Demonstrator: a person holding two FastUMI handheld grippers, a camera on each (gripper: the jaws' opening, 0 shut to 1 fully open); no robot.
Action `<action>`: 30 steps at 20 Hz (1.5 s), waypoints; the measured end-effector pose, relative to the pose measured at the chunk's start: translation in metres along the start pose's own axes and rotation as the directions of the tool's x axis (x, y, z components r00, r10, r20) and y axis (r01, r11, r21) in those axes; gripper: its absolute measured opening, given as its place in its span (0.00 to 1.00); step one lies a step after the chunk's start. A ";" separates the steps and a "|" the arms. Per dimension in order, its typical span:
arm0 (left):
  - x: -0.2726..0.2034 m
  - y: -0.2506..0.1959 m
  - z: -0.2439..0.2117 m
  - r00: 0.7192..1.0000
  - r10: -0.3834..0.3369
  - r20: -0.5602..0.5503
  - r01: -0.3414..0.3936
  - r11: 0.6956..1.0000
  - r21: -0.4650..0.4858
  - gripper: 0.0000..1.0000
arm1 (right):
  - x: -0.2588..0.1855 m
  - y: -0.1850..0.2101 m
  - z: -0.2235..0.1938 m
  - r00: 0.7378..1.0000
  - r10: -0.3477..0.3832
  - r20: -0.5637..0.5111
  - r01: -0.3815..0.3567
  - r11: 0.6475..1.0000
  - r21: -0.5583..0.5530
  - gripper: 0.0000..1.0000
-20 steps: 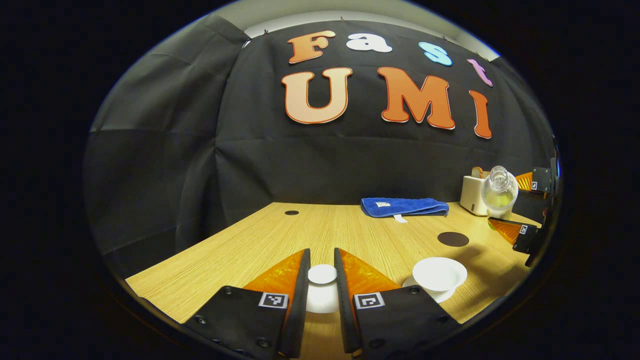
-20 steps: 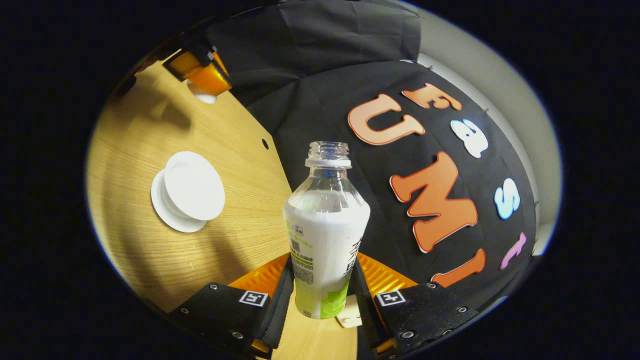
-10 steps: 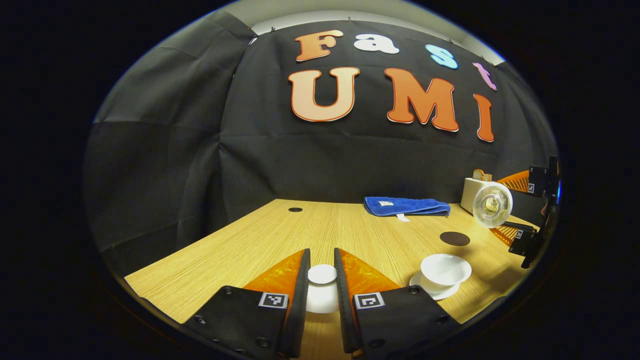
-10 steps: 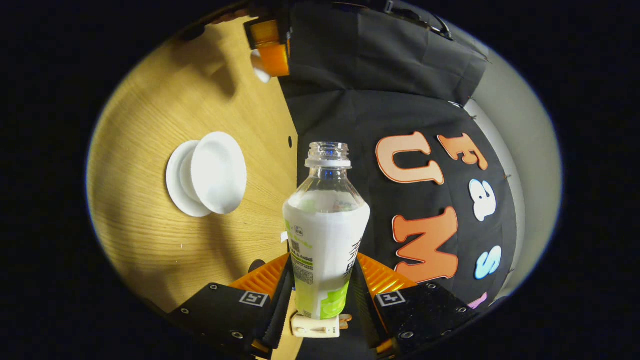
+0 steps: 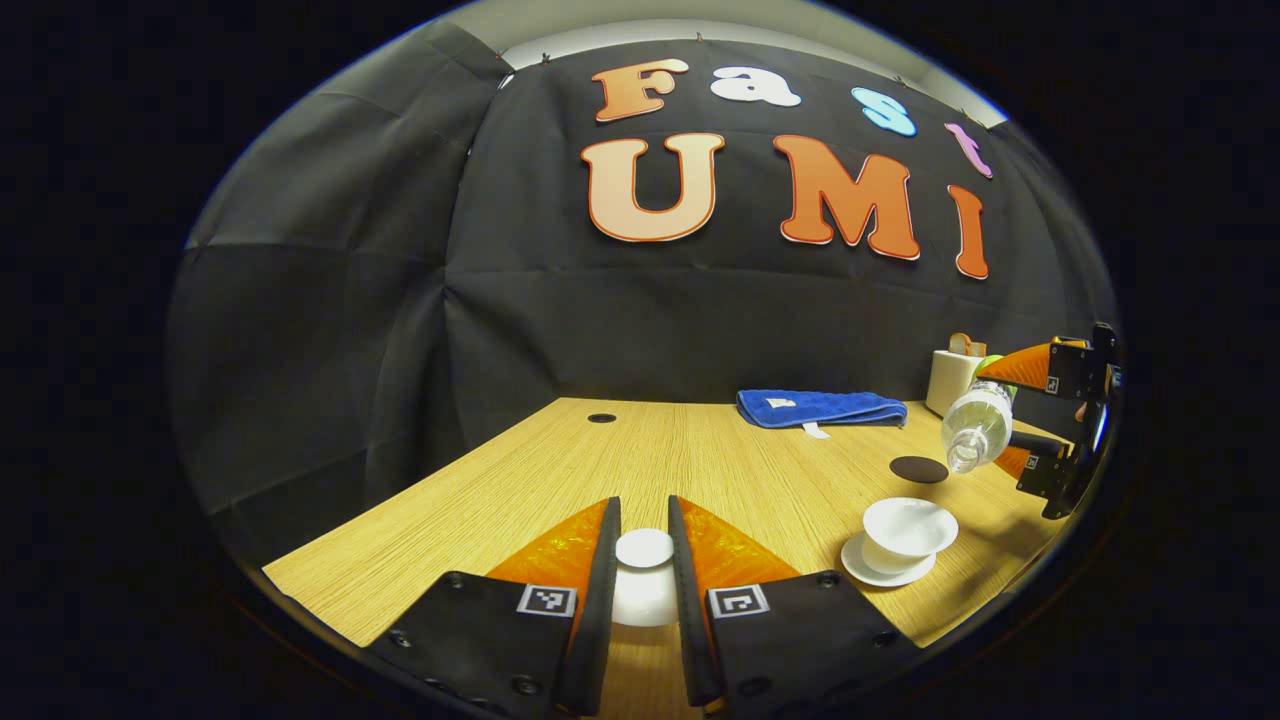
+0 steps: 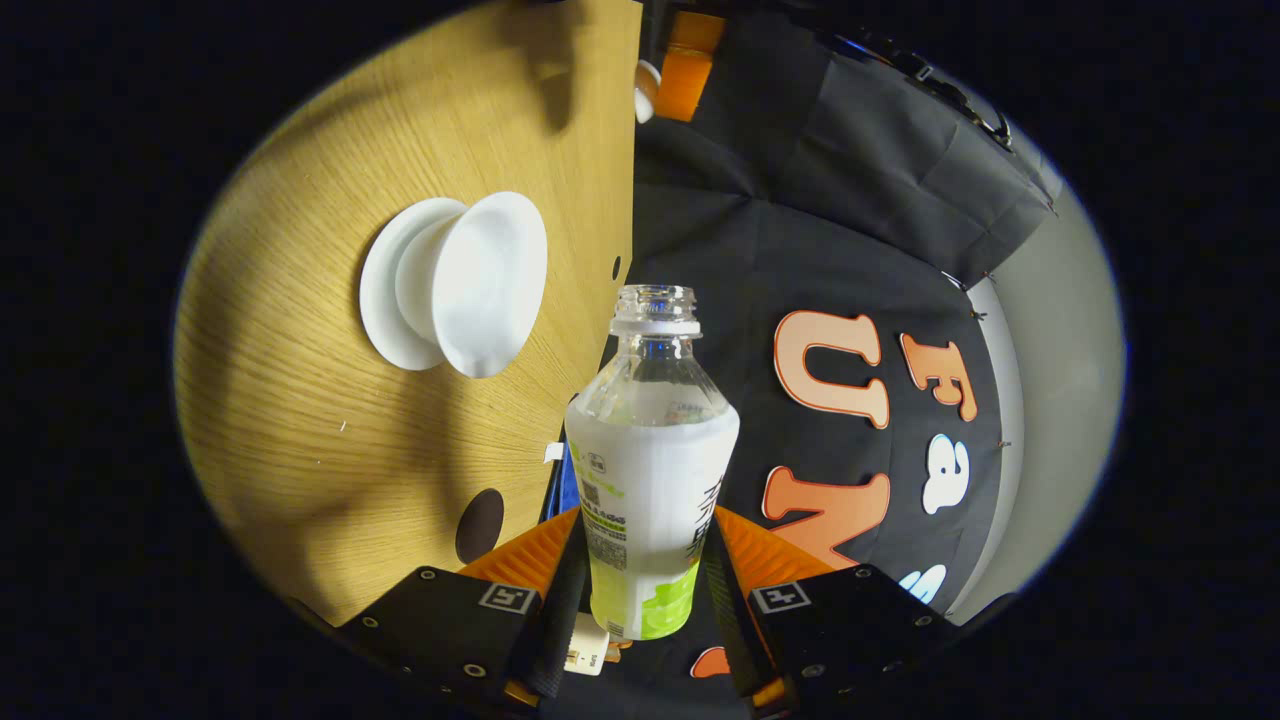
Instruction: Open the teacup lid with one hand, grasp the water bottle and pour water into the teacup with the other hand; after pouring, place the water bottle on the coaster and then close the teacup lid.
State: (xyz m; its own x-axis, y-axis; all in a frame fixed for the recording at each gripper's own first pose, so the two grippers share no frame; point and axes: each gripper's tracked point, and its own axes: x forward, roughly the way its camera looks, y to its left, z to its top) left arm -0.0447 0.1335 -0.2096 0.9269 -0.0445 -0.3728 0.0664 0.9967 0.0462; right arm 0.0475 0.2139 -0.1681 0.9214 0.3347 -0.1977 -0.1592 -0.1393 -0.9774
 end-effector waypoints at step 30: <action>0.003 -0.001 0.012 0.998 -0.059 -0.010 0.060 0.998 0.036 0.34 | 0.020 -0.049 -0.009 0.987 -0.149 0.057 0.159 0.911 -0.380 0.63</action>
State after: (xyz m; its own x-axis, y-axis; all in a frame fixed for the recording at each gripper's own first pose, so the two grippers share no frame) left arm -0.0375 0.1313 -0.1999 0.9175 -0.1029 -0.3843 0.1350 0.9892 0.0574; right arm 0.0769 0.2186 -0.1239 0.9132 0.4039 -0.0541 0.1362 -0.4276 -0.8937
